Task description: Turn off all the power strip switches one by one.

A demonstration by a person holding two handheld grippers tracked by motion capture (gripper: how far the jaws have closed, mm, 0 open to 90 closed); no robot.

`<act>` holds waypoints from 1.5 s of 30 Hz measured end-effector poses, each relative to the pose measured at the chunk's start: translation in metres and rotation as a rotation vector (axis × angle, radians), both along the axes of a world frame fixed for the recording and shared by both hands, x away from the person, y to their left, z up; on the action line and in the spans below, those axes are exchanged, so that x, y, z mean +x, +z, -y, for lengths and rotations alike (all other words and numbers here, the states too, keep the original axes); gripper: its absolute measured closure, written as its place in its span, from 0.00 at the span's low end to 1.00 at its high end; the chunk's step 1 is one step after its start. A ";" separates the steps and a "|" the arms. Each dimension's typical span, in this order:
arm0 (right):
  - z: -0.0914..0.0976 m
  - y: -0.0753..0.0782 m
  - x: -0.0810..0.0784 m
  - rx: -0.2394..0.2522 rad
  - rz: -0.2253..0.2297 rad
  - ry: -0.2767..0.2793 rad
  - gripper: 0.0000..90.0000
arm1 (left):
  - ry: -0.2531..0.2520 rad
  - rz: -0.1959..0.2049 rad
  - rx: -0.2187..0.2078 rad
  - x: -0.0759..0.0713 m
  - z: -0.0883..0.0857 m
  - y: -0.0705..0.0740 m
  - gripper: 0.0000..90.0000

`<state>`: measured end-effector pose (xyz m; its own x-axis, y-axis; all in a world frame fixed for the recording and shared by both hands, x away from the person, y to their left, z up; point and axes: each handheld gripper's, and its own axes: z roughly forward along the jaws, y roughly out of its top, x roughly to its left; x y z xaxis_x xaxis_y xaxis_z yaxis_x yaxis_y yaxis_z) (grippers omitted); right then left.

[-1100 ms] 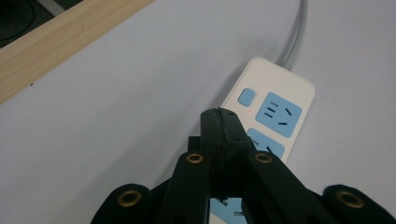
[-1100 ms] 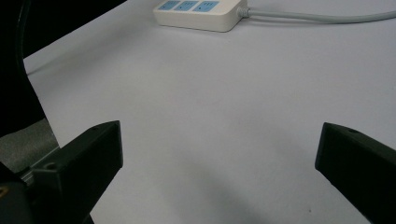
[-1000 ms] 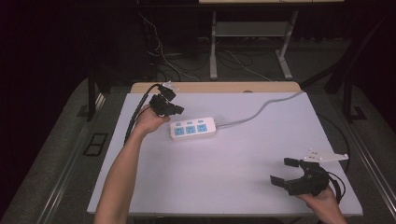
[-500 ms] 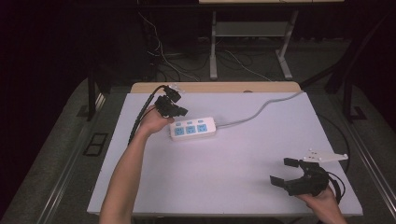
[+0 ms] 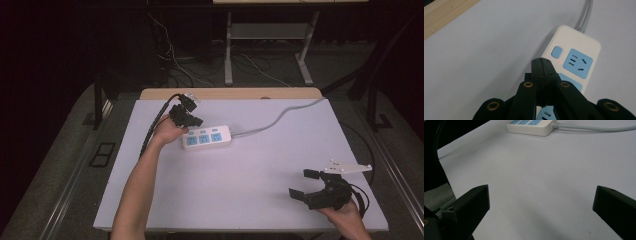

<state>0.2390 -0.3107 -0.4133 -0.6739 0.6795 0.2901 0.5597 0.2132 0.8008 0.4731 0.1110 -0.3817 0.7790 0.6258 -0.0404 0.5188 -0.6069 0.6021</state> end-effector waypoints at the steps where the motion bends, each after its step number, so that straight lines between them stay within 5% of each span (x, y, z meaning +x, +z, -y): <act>1: 0.000 0.000 0.000 0.000 -0.001 0.000 0.01 | 0.000 0.000 0.000 0.000 0.000 -0.001 0.99; 37: 0.000 0.000 0.000 -0.001 -0.001 0.001 0.01 | -0.018 -0.053 0.027 0.003 0.012 -0.023 0.99; 45: 0.000 0.000 0.000 -0.003 -0.002 0.001 0.01 | 0.007 -0.065 -0.018 0.003 0.009 -0.026 0.99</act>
<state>0.2390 -0.3110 -0.4138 -0.6744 0.6793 0.2895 0.5608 0.2161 0.7993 0.4761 0.1021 -0.4073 0.7699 0.6300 -0.1016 0.5611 -0.5925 0.5780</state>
